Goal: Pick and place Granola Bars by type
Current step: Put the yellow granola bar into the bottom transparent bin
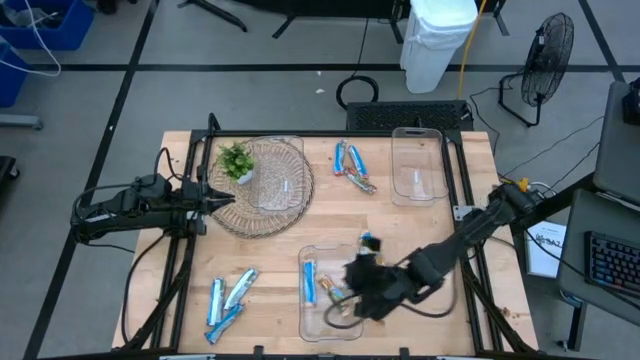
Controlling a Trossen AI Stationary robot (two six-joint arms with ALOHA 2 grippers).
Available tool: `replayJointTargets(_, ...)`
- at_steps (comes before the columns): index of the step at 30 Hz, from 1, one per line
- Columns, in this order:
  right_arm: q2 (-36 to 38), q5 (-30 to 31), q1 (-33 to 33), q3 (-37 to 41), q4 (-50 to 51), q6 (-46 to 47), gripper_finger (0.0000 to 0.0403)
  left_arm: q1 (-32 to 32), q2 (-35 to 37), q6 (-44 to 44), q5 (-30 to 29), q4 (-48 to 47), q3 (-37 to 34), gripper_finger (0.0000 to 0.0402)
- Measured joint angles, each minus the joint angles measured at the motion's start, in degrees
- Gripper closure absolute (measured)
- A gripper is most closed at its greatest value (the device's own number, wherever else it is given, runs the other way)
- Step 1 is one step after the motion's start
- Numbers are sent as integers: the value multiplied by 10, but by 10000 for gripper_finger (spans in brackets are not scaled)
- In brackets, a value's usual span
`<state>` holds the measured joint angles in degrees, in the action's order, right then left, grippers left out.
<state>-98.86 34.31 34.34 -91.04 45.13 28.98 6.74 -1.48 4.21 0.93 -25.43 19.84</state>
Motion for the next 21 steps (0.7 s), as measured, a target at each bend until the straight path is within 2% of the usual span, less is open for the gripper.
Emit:
replayJointTargets(2,38,64,13,56,-11,17,284,0,0,0,0,0,0,355)
replayJointTargets(4,82,97,19,130,-34,49,288,0,0,0,0,0,0,355)
replayJointTargets(7,155,104,18,258,-106,92,287,0,0,0,0,0,0,355)
replayJointTargets(10,236,105,13,389,-238,95,287,0,0,0,0,0,0,355)
replayJointTargets(16,370,71,1,605,-593,-55,291,0,0,0,0,0,0,355)
replayJointTargets(21,439,-6,-19,744,-818,-134,292,0,0,0,0,0,0,355)
